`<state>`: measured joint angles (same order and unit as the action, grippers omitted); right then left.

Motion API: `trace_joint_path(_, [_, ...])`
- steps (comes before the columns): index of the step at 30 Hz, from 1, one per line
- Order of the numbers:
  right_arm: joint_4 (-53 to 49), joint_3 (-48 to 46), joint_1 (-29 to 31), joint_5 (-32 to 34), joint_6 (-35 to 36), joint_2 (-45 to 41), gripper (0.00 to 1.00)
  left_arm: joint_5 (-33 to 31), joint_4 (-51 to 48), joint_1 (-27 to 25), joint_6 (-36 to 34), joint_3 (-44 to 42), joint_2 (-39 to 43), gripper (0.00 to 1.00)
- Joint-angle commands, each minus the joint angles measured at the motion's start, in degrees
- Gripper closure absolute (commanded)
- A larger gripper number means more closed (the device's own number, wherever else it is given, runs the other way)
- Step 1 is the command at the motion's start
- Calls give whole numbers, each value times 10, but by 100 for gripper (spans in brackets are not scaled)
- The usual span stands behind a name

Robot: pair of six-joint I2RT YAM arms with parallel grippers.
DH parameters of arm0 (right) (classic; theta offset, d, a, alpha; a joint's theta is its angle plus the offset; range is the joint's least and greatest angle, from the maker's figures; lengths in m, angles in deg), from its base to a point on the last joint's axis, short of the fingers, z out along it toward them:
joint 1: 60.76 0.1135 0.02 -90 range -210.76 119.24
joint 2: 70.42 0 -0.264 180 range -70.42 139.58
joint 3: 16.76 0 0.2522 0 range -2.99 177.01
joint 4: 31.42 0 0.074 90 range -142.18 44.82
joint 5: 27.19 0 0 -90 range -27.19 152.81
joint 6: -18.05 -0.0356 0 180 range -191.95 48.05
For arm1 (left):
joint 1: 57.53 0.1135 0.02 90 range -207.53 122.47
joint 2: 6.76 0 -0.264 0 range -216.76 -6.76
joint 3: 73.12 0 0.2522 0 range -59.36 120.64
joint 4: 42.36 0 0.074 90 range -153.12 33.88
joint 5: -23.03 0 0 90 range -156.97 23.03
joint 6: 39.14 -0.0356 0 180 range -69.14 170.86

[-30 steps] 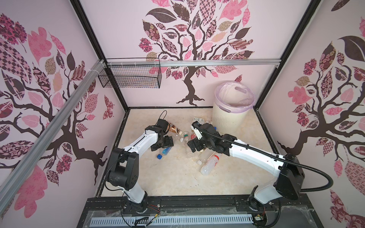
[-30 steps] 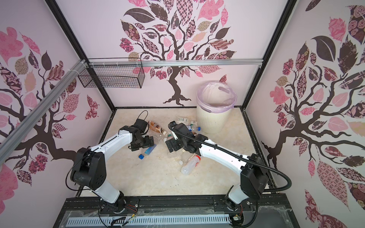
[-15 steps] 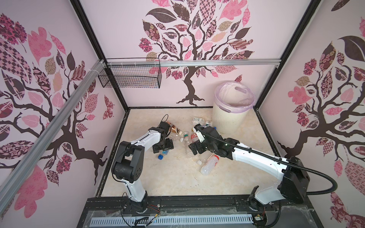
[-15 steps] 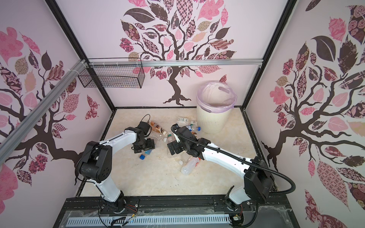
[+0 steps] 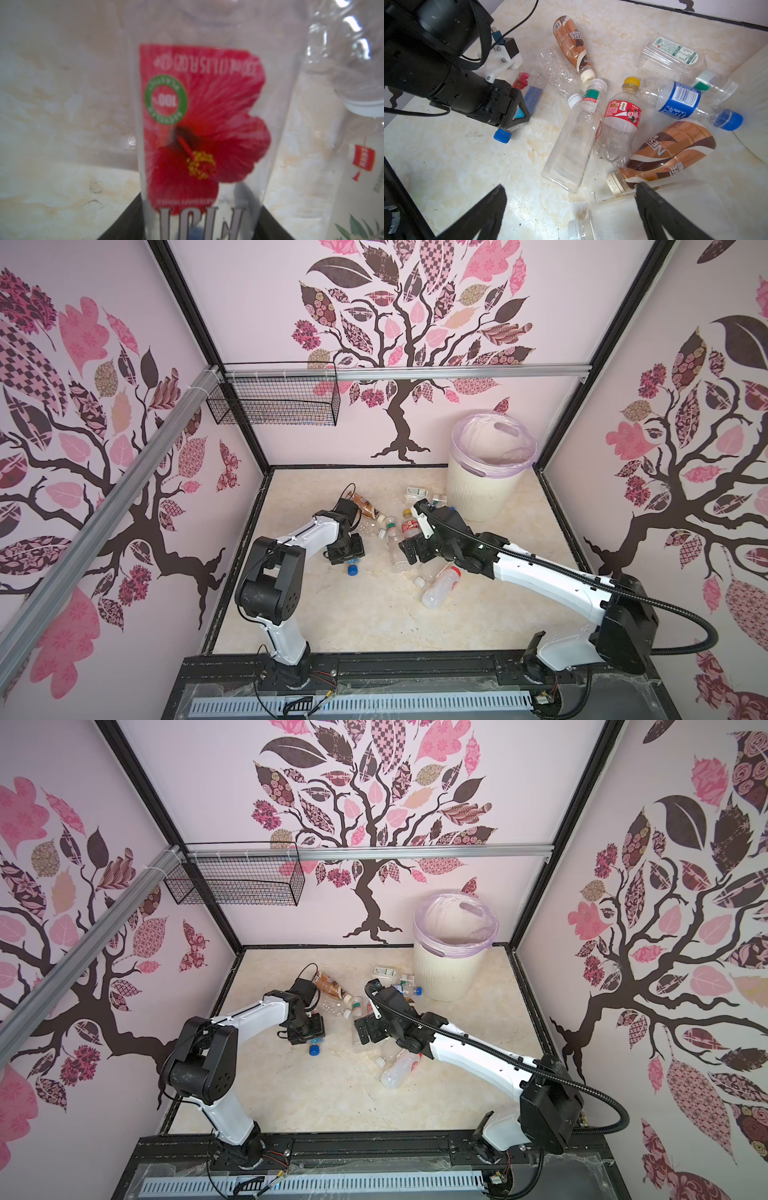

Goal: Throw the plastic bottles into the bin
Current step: 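Lift the Fiji bottle with the left gripper toward the approaching right gripper, then grasp the Fiji bottle with the right gripper and open the left gripper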

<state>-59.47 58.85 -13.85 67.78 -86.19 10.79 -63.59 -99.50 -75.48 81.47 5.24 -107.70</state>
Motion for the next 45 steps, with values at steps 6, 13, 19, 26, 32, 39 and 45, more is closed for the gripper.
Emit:
trace_joint_path(6, [10, -4, -30, -7, -37, -46, 0, 37, 14, -15, -6, -14, 41, 44])
trace_joint_path(13, [4, 9, -76, -77, -62, -61, 1, 63, 58, -59, -24, -17, 124, 45])
trace_joint_path(19, [-15, 61, -86, -88, -55, -64, 0, 107, 145, -93, -51, -17, 211, 45])
trace_joint_path(26, [-10, 128, -115, -125, -91, -54, 0, 121, 201, -123, -76, -3, 253, 45])
trace_joint_path(32, [-13, 194, -120, -156, -110, -16, 4, 47, 214, -197, -119, 19, 270, 45])
trace_joint_path(39, [-3, 188, -119, -170, -132, -11, 11, 31, 241, -202, -111, 19, 279, 44])
trace_joint_path(45, [15, 166, -119, -206, -151, 0, 14, 35, 255, -203, -108, 21, 280, 44])
